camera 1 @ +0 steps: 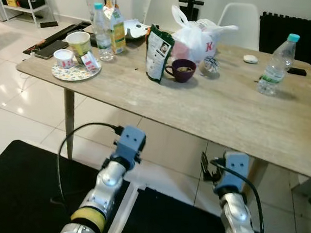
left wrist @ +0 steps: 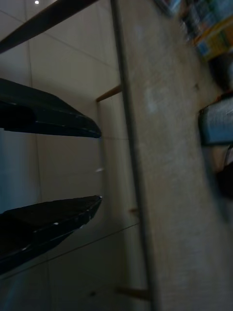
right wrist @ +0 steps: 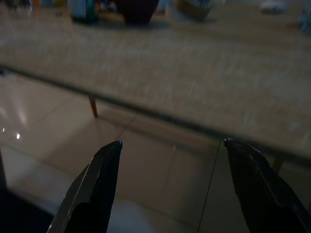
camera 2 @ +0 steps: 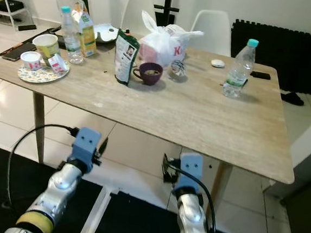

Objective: Restocking fridge

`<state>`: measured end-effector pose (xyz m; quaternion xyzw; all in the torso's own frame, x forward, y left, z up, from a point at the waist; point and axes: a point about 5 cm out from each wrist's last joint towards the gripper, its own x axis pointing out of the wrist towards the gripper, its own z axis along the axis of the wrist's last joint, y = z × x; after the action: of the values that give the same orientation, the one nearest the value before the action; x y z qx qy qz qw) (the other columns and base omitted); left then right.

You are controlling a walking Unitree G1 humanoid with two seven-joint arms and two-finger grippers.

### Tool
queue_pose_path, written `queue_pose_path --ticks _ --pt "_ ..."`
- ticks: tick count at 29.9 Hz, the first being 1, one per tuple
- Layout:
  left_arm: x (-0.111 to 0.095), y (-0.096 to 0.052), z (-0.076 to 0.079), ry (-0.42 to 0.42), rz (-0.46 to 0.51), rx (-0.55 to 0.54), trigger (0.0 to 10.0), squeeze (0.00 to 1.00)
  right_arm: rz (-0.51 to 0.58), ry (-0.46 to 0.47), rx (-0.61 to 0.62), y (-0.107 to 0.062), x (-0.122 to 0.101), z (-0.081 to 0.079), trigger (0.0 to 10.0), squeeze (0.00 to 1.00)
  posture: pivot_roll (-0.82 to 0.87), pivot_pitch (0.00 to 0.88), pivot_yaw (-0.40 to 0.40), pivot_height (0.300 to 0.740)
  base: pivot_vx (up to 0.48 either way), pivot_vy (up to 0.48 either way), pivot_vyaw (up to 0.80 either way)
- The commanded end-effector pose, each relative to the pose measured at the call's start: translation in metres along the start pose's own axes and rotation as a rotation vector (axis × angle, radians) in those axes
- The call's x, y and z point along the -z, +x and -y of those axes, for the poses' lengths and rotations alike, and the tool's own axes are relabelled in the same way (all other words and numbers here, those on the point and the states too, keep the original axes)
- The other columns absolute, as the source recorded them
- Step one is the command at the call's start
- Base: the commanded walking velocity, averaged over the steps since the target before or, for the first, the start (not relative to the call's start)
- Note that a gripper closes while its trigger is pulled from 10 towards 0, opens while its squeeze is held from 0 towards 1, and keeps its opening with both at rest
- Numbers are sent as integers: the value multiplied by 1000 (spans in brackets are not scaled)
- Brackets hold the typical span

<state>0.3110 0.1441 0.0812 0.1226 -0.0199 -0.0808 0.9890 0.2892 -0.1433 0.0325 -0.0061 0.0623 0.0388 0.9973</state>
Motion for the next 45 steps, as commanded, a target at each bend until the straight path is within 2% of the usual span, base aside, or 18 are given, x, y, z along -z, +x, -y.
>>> queue_pose_path --ticks 1,2,5,7,8,9,10,12,15,18,20,23,33,36,45 --pt "-3 -2 -9 3 3 -23 10000 0 46 6 3 6 -14 1 10000 0 -19 61 -26 740 0 0 0" --pt "-3 -2 -9 3 3 -23 10000 0 46 6 3 6 -14 1 10000 0 -19 61 -26 740 0 0 0" --pt "-25 3 -22 -2 77 -79 10000 0 184 -7 20 17 -52 5 10000 0 -24 59 -33 740 0 0 0" --pt "-29 4 -25 -2 93 -88 10000 0 213 -9 27 19 -61 6 10000 0 -24 59 -33 740 0 0 0" --pt "-40 7 -31 10 131 -88 10000 0 274 -5 43 22 -80 8 10000 0 -28 60 -40 740 0 0 0" --pt "-40 7 -31 10 131 -88 10000 0 274 -5 43 22 -80 8 10000 0 -28 60 -40 740 0 0 0" --pt "-60 12 -38 29 192 -77 10000 0 347 -11 63 26 -107 13 10000 0 -26 59 -43 740 0 0 0" --pt "-74 16 -42 24 212 -41 10000 0 352 -37 78 29 -122 16 10000 0 -22 57 -46 740 0 0 0" --pt "-79 20 -42 3 183 6 10000 0 321 -55 94 31 -126 20 10000 0 -14 54 -49 740 0 0 0" --pt "-85 24 -39 -92 164 51 10000 0 289 -37 130 31 -126 26 10000 0 -11 52 -42 740 0 0 0" --pt "-87 25 -36 -110 168 62 10000 0 286 -31 138 30 -126 27 10000 0 -7 53 -37 740 0 0 0" --pt "-90 28 -25 -93 171 86 10000 0 273 -20 146 29 -126 30 10000 0 -2 47 -31 740 182 0 0" --pt "-81 21 -24 -42 116 92 10000 0 213 -6 153 25 -119 30 10000 0 0 49 -31 740 459 0 0" --pt "-82 21 -27 -51 112 77 10000 0 204 5 120 27 -119 21 10000 0 -1 38 -34 740 480 0 0" --pt "-82 18 -13 -28 111 118 10000 0 184 12 120 26 -115 18 10000 0 -1 22 -19 740 453 0 0"
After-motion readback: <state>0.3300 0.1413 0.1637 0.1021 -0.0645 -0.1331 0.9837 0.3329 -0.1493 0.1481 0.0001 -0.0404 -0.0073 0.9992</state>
